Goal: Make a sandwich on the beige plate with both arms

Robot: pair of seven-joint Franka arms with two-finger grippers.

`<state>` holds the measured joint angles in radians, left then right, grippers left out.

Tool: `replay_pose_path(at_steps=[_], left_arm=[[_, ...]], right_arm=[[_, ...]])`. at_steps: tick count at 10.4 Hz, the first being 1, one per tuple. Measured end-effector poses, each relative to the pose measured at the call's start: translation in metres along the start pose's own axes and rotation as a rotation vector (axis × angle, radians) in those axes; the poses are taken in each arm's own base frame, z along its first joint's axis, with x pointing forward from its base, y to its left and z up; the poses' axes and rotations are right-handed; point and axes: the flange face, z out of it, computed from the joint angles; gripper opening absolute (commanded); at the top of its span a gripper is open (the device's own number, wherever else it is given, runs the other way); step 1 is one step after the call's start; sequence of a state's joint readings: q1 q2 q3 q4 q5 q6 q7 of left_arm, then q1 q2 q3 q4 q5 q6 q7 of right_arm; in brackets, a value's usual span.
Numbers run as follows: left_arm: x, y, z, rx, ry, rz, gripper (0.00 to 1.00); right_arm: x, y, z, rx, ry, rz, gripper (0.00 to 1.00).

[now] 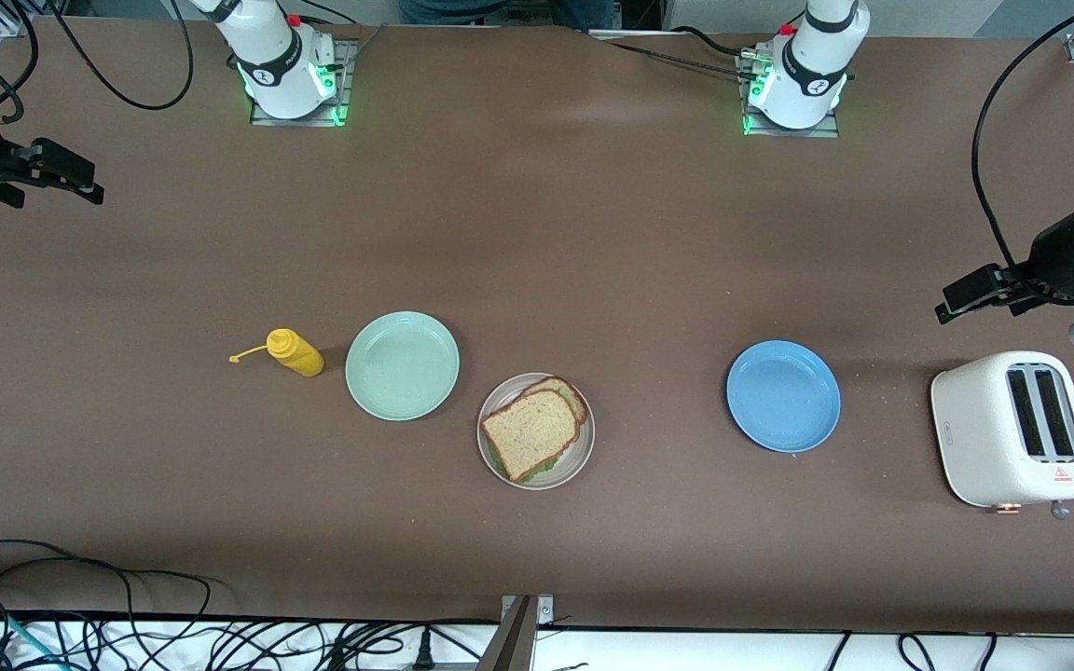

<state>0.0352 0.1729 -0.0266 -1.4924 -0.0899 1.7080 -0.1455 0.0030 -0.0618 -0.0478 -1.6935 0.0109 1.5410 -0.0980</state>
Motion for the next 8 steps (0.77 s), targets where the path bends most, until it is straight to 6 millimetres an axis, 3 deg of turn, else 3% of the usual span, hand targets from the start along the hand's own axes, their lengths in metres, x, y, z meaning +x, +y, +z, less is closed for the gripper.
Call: replay_pose_path(at_steps=[8], left_arm=[[-0.004,0.019,0.001,-0.004,-0.003,0.034,1.00]], right_arm=[[0.001,-0.001,-0.001,-0.001,0.007,-0.003,1.00]])
